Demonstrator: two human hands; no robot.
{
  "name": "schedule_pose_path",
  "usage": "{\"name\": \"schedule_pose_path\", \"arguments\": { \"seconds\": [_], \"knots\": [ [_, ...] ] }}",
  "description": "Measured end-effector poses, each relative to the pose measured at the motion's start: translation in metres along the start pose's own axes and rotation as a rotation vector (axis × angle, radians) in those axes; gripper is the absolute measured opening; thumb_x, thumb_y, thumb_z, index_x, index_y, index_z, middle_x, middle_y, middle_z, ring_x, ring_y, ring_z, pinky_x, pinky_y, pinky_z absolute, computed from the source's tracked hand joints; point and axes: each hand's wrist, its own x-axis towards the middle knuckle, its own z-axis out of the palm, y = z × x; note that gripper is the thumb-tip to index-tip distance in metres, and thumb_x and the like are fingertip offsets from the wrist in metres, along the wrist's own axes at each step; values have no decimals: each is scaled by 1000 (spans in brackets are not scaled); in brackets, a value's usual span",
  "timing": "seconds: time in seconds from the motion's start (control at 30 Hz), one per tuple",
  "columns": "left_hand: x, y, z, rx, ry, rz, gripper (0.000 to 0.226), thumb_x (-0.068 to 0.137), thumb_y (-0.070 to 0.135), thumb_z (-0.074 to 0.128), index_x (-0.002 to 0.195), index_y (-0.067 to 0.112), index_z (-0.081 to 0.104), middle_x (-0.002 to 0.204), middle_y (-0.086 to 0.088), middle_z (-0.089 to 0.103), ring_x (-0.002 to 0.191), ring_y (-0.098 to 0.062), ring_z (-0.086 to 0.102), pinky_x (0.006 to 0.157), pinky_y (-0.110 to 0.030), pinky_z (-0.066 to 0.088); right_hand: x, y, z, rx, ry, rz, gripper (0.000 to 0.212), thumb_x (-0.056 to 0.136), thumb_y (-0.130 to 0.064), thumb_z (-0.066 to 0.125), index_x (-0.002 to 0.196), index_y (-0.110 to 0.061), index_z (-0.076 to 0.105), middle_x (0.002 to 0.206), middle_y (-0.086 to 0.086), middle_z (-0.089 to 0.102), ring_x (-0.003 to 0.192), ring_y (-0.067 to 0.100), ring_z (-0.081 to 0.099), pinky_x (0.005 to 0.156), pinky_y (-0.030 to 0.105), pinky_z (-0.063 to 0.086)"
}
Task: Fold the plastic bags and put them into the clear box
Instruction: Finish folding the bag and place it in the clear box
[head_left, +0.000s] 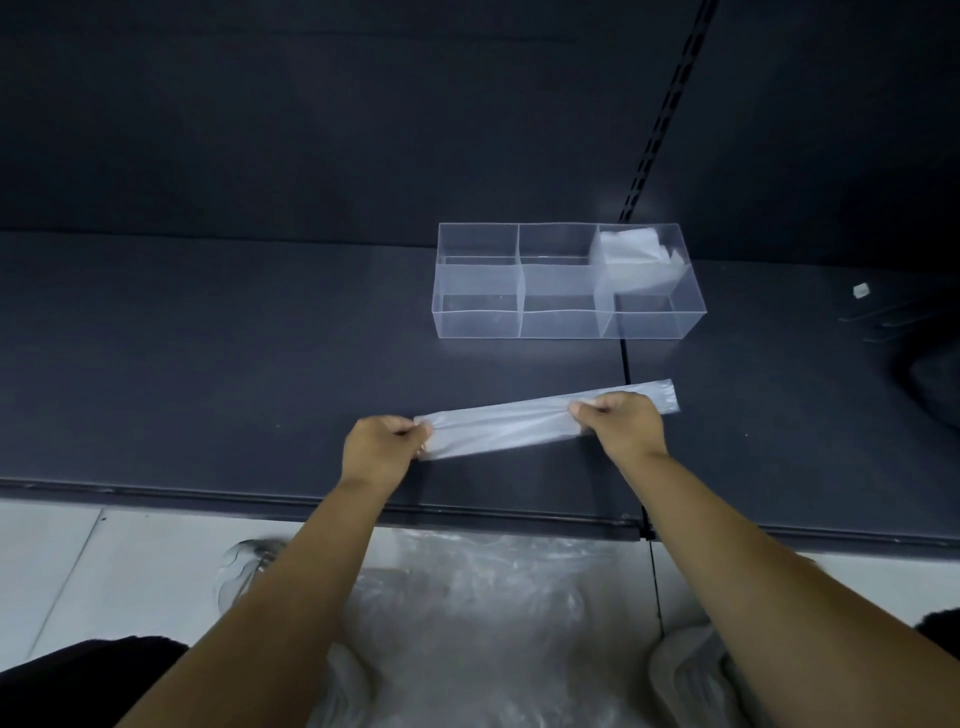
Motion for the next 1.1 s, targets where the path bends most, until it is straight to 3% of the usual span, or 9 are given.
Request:
{"name": "schedule_pose_path", "arguments": {
  "seconds": [0.23, 0.37, 0.43, 0.53, 0.63, 0.73, 0.8, 0.9, 1.1],
  "knots": [
    [-16, 5, 10, 252, 199, -12, 12, 88, 26, 62, 86, 20, 73, 93, -7, 70, 94, -32, 60, 90, -42, 46, 1, -16, 12, -236, 83, 58, 40, 86, -36, 64, 55, -13, 57, 61, 6, 57, 61, 24, 56, 58, 27, 42],
    [-33, 11, 31, 319, 474, 406, 21, 80, 0, 65, 100, 6, 68, 102, -19, 61, 93, -40, 57, 81, -45, 45, 1, -19, 14, -303, 101, 67, 32, 87, -35, 62, 64, -12, 63, 68, 6, 60, 66, 25, 57, 62, 26, 43],
    [-40, 12, 52, 412, 329, 654, 32, 85, 4, 62, 117, 3, 63, 122, -22, 58, 112, -42, 55, 100, -50, 42, 1, -20, 15, -315, 114, 66, 31, 87, -34, 61, 67, -10, 64, 67, 6, 59, 65, 25, 56, 61, 26, 43],
    [-42, 3, 73, 629, 38, 524, 60, 101, 43, 27, 152, 12, 18, 160, -10, 13, 148, -29, 6, 120, -45, 2, -1, -22, 15, -325, 99, 74, 29, 88, -33, 60, 76, -8, 69, 74, 9, 65, 71, 27, 62, 65, 28, 45],
    [-38, -12, 81, 845, 33, 437, 71, 93, 59, 0, 151, 19, -12, 160, -8, -13, 146, -33, -14, 119, -47, -7, -7, -23, 17, -331, 157, 28, 22, 87, -31, 64, 87, -10, 66, 93, 8, 64, 88, 30, 62, 76, 33, 48],
    [-37, -12, 82, 877, 38, 419, 74, 84, 58, -17, 147, 19, -22, 159, -11, -16, 144, -38, -16, 117, -49, -9, -25, -18, 28, -328, 375, -369, 27, 84, -12, 66, 110, -10, 62, 118, 11, 53, 107, 30, 55, 94, 39, 44],
    [-37, -13, 84, 893, 37, 413, 73, 81, 56, -24, 144, 18, -27, 158, -12, -19, 144, -39, -17, 117, -49, -11, -41, -11, 42, -272, 144, -640, 36, 88, -6, 57, 123, -11, 60, 133, 9, 50, 123, 23, 48, 109, 29, 34],
    [-36, -14, 83, 895, 23, 430, 71, 82, 54, -24, 143, 18, -29, 158, -12, -20, 143, -39, -19, 117, -50, -10, -52, 14, 57, -504, -265, -822, 48, 102, -24, 37, 149, -15, 32, 158, 0, 24, 147, 11, 11, 118, 21, -2],
    [-37, -12, 82, 850, 29, 442, 77, 87, 60, -12, 152, 19, -9, 160, -10, -10, 145, -37, -11, 117, -47, -8, -7, 43, 20, -944, -186, -752, 72, 97, -57, 16, 152, -18, -8, 160, -3, -15, 145, 11, -21, 116, 31, -17]
  ]
}}
